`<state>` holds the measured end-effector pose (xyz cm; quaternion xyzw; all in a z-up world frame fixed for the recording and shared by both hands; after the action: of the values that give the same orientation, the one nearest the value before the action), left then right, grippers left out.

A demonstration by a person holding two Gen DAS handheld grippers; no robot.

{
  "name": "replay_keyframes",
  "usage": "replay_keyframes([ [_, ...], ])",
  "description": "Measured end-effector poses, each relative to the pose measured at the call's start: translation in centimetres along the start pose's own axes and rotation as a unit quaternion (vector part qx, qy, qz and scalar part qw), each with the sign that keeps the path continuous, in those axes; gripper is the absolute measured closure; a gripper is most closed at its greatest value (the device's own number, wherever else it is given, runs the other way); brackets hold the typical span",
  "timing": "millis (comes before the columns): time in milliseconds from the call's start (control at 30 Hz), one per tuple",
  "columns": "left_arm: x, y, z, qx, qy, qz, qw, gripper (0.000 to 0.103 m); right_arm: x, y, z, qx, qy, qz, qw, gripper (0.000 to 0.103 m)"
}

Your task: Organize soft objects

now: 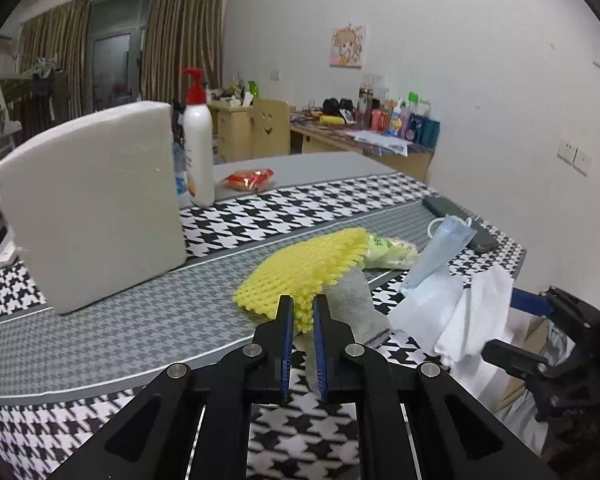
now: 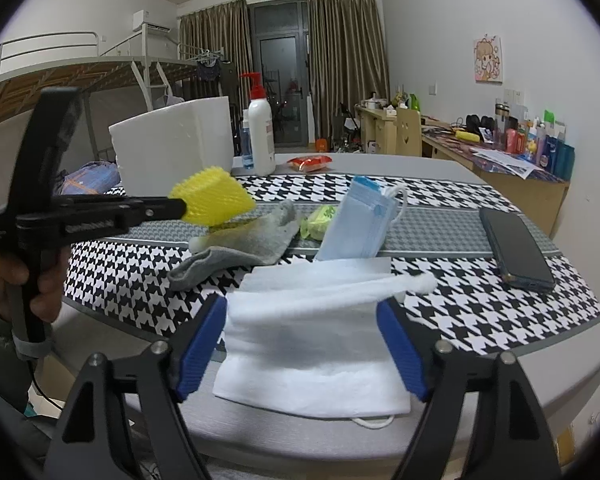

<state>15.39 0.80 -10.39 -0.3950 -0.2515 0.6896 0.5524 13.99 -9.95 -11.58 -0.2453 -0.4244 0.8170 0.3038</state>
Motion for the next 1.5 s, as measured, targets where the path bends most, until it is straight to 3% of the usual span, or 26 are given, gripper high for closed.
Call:
replay_keyframes([
  [233, 1.4, 1.9, 2.7, 0.005, -0.013, -0.006, 0.9999, 0.091, 0.2, 0.1, 0.2, 0.005, 0.004, -0.004, 1.000, 0.022],
  [300, 2.0, 2.5, 3.2, 0.012, -0.015, 0.001, 0.9998, 0.077, 0.3, 0.3, 0.1, 0.007, 0.004, -0.004, 1.000, 0.022],
  [367, 2.1, 3.0, 3.6, 0.010, -0.014, 0.007, 0.9998, 0.034, 0.6, 0.3, 0.2, 0.008, 0.005, -0.003, 1.000, 0.022],
  [433, 2.1, 3.2, 4.3, -0.002, -0.015, 0.004, 0.9999, 0.024, 0.8, 0.2, 0.3, 0.007, 0.004, -0.002, 1.000, 0.022],
  [667, 0.9, 2.9, 2.1, 0.031, -0.005, 0.033, 0.9990, 0.024, 1.0, -0.2, 0.3, 0.003, -0.001, -0.004, 1.000, 0.021],
  [933, 0.5, 3.5, -2.2, 0.078, -0.031, 0.060, 0.9947, 0.024, 1.3, -0.6, 0.5, -0.002, -0.009, 0.002, 1.000, 0.021],
  [1033, 0.8, 4.1, -3.2, 0.096, -0.046, 0.061, 0.9924, 0.040, 1.8, -0.3, -0.5, 0.012, -0.011, 0.016, 1.000, 0.021],
  [1167, 0.8, 4.3, -3.1, 0.090, -0.064, 0.045, 0.9929, 0.055, 1.8, 0.6, -1.6, 0.032, -0.015, 0.012, 0.999, 0.021],
  [1400, 1.6, 4.7, -2.3, 0.078, -0.069, 0.048, 0.9934, 0.070, 3.1, 0.4, -2.3, 0.045, 0.002, 0.044, 0.998, 0.022],
  [1500, 2.0, 4.8, -1.7, 0.074, -0.065, 0.056, 0.9935, 0.075, 3.6, 0.5, -3.1, 0.064, -0.001, 0.055, 0.996, 0.037],
])
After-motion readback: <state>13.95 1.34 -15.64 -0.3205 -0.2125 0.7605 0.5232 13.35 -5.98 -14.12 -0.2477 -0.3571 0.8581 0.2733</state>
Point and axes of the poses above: each gripper's, at about its wrist camera, not at the fingertips, and z roughly against the way its jaws point, x to its left, y to its underside, the point moved 5 cm from there along -z, roughly the way its jaws point, and after that the axes turned 12 degrees about z, right-handed, at the moved point
